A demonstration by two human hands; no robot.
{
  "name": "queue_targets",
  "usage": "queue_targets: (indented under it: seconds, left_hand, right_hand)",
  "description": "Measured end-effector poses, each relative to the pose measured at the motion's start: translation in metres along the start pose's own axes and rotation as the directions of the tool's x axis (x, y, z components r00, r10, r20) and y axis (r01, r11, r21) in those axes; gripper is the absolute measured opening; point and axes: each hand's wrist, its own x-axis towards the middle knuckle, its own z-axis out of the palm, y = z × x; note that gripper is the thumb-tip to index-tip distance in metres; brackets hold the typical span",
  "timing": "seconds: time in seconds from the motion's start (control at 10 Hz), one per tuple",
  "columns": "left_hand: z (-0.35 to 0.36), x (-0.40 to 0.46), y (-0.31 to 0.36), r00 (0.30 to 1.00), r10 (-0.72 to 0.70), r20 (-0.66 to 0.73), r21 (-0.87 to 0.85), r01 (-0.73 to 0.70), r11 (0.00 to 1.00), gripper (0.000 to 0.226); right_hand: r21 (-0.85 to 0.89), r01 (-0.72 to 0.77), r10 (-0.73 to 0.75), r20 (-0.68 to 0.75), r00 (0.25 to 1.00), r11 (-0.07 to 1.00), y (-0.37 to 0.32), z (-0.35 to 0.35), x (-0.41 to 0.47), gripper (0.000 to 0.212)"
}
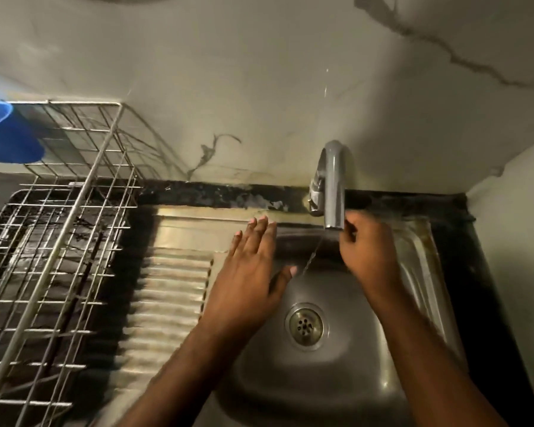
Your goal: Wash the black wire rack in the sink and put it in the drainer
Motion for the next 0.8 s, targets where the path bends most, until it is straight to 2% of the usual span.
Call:
queue_targets:
  seconds: [0.2,0.3,0.4,0.6,0.7,0.8]
  left_hand:
    - [0.007,0.036,-0.009,1.0,0.02,-0.002,-0.023,-0.02,1.0,0.077]
    - [0.012,0.041,-0.01,1.0,0.015,0.009,-0.015,-0.015,1.0,0.077]
    - [0.016,0.039,-0.009,1.0,0.013,0.019,0.001,-0.013,1.0,0.078]
    - [0.013,0.029,0.001,0.999,0.014,0.048,0.058,-0.017,0.998,0.077]
    - [0.009,0.023,0.007,0.998,0.015,0.057,0.066,-0.018,0.998,0.077]
    - [0.004,0.015,0.011,0.999,0.046,0.027,0.083,-0.048,0.995,0.077]
  right_hand:
    - [0.172,0.079,-0.113,0.195,0.974,0.982,-0.014,0.008,0.048,0.03]
    - [0.181,0.079,-0.114,0.189,0.975,0.98,-0.021,0.007,0.044,0.022]
    - [0.257,0.03,-0.069,0.143,0.987,0.966,-0.013,0.011,0.043,0.03]
    - [0.223,-0.014,-0.012,0.116,0.993,0.975,0.009,0.03,0.057,0.011]
    - [0.188,0.01,-0.03,0.102,0.994,0.982,0.01,0.024,0.051,0.011]
    - [0.206,0.009,-0.014,0.022,1.0,0.978,0.011,0.021,0.038,0.028]
